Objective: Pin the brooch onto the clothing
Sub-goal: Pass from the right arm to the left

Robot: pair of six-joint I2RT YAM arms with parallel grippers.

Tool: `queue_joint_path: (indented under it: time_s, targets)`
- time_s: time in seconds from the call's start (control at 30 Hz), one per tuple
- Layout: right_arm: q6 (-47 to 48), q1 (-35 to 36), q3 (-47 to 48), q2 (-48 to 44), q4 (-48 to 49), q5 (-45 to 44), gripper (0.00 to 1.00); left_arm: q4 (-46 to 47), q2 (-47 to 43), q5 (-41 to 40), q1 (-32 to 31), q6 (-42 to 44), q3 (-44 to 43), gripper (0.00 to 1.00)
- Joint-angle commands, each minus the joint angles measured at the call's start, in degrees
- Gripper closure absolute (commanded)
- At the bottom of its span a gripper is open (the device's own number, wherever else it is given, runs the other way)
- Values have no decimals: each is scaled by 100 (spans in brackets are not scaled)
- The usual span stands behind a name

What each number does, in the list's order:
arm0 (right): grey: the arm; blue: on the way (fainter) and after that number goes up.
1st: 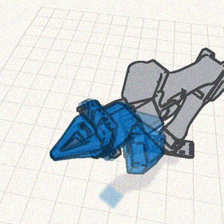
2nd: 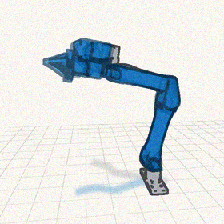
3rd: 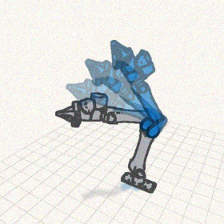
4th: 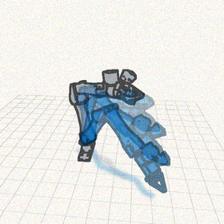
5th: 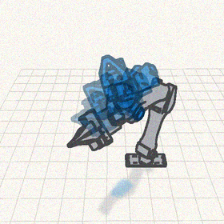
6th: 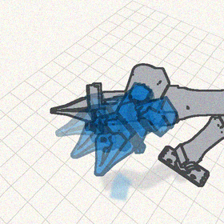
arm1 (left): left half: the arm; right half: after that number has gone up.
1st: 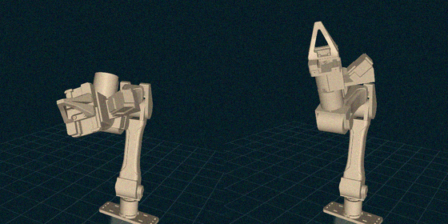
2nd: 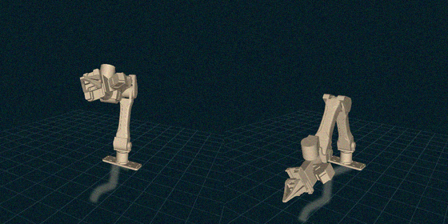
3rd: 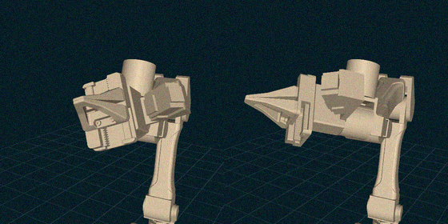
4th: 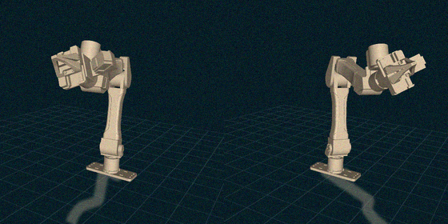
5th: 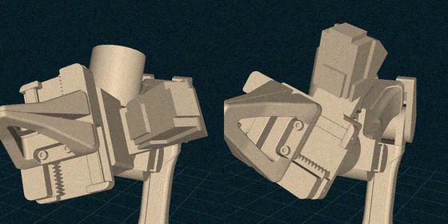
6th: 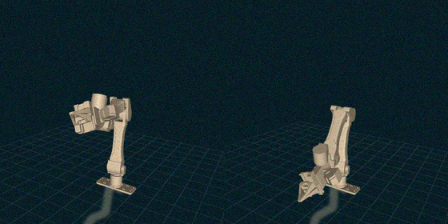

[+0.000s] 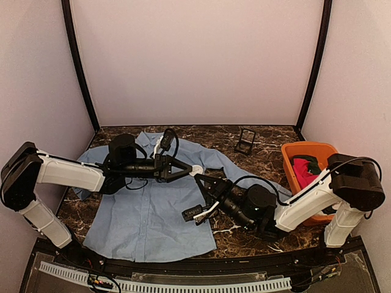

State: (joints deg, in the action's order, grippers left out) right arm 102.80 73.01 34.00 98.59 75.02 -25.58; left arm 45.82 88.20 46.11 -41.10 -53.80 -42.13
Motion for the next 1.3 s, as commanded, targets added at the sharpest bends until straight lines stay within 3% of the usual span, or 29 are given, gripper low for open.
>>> queue_joint_path:
  time_s: [0.0,0.27,0.4,0.63,0.8,1.0,1.13,1.2,1.27]
  targets:
    - [9,-24,114,38,1753,-69,100,219,70,131,-29,-56,-45,69]
    - [19,-33,116,22,1761,-59,100,212,94,105,-29,-43,-76,85]
    - [29,-30,125,28,1770,-53,100,300,123,116,-27,-87,-83,98]
    - [207,-30,190,214,2106,-77,100,536,183,136,-29,-219,-72,99]
    - [144,-32,230,326,2297,-113,57,647,188,141,-28,-265,-32,99]
    - [-522,10,170,130,2302,-221,37,19,-34,77,-21,265,-85,99]
    - [-1666,61,50,-377,2246,-523,13,-1299,-376,-75,-16,1267,-319,99]
    - [-2334,72,42,-893,1622,-760,5,-1947,-553,-192,-16,1761,-455,99]
    - [-3287,47,86,-1573,179,-826,3,-2531,-702,-286,-6,2210,-586,99]
